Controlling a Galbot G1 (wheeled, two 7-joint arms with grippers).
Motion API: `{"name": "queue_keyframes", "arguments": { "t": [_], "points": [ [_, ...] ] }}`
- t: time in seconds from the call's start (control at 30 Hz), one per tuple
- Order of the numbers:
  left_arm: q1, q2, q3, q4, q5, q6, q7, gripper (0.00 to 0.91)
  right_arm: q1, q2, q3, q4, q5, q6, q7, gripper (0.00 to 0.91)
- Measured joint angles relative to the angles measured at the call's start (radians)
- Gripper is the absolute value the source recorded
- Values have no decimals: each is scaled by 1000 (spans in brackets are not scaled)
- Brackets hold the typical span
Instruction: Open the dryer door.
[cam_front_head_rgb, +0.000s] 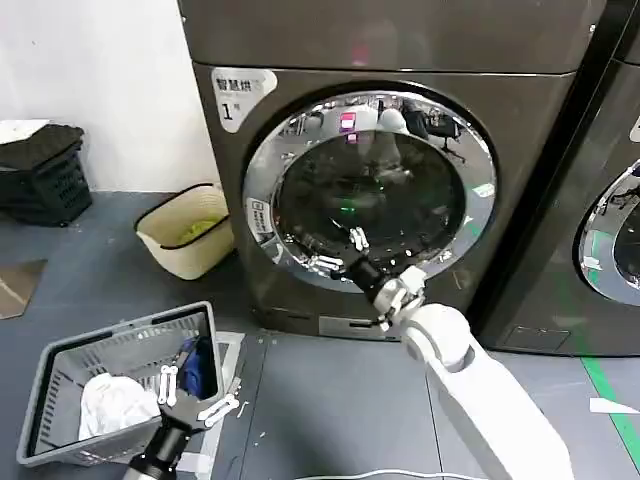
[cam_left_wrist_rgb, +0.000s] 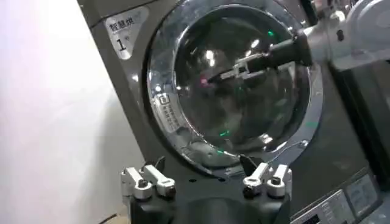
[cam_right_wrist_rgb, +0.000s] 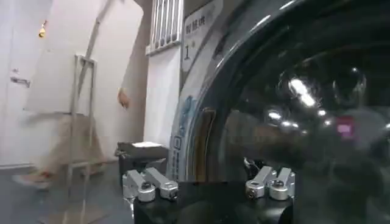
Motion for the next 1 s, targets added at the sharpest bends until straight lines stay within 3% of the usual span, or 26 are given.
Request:
{"name": "queue_keyframes", "arguments": {
  "t": [1.0],
  "points": [
    [9,-6,10,-20,5,0,0,907,117,121,-84,-147,-46,-2,31,907]
  ]
}}
